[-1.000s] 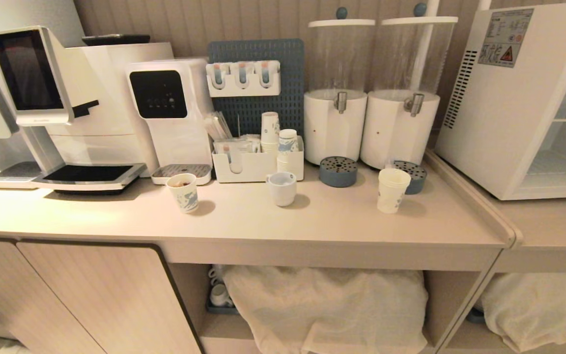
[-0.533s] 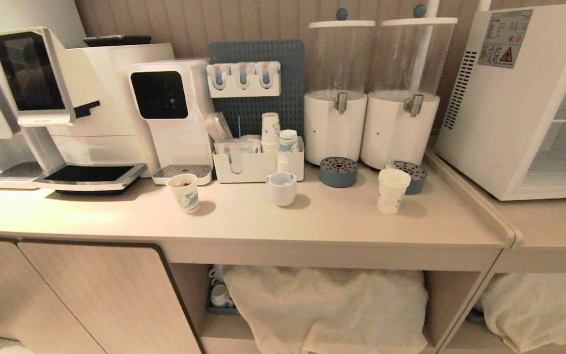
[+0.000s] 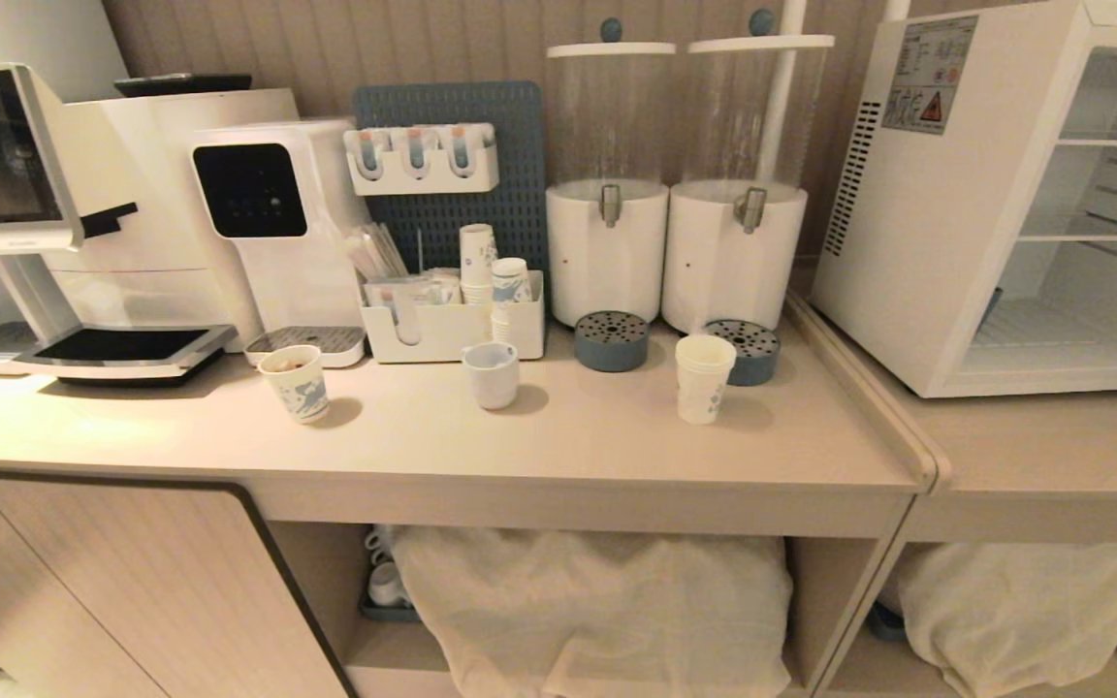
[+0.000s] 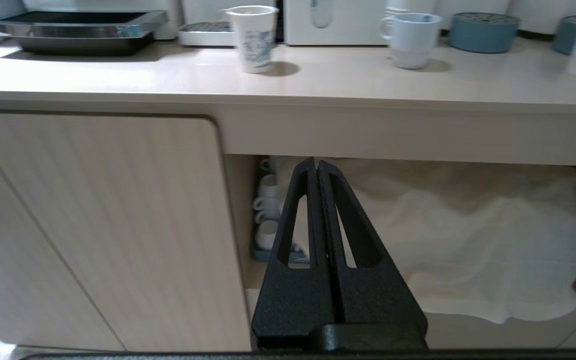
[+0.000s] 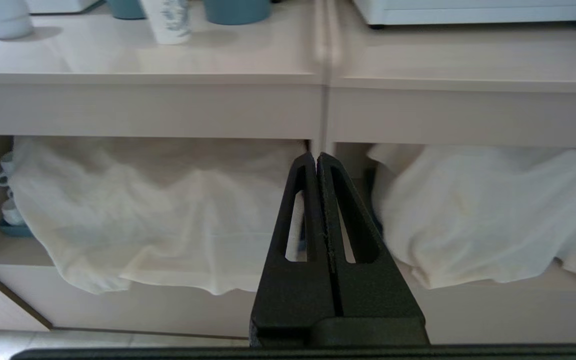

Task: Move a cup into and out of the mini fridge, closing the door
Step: Close the freezer door

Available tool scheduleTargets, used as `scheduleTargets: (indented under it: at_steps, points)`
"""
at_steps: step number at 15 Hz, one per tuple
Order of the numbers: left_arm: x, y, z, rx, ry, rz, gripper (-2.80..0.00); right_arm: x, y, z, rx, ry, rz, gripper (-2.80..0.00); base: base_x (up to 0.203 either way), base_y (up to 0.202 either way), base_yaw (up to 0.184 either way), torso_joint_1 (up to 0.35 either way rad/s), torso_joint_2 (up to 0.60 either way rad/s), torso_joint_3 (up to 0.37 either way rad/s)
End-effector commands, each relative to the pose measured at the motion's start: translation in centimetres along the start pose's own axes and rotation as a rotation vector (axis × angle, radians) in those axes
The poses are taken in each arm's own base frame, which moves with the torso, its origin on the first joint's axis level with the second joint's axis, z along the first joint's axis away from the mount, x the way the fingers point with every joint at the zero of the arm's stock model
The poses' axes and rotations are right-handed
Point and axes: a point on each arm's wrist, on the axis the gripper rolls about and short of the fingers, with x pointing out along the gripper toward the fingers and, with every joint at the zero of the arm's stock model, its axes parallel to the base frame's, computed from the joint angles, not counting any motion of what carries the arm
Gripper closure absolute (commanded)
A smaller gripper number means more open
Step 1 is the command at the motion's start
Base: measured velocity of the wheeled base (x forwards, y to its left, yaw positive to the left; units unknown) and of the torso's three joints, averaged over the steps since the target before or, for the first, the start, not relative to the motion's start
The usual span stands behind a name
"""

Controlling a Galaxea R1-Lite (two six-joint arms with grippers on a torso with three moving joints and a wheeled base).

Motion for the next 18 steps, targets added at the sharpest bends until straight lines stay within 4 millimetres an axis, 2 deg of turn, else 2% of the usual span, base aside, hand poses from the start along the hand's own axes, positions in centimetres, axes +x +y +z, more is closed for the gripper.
scheduleTargets:
  at_steps: [1,18]
  points:
    - [0.13,0.01,-0.53,-0.001,0.020,0.001,0.00,-0.01,0.00,-0.02,0.000,0.001,0.000,0.00,0.000,-0.194,-0.001,0.002,0.00,0.004]
    - [0.14,0.01,-0.55,-0.001,0.020,0.001,0.00,-0.01,0.00,-0.02,0.000,0.000,0.000,0.00,-0.002,-0.194,0.000,0.003,0.00,0.002]
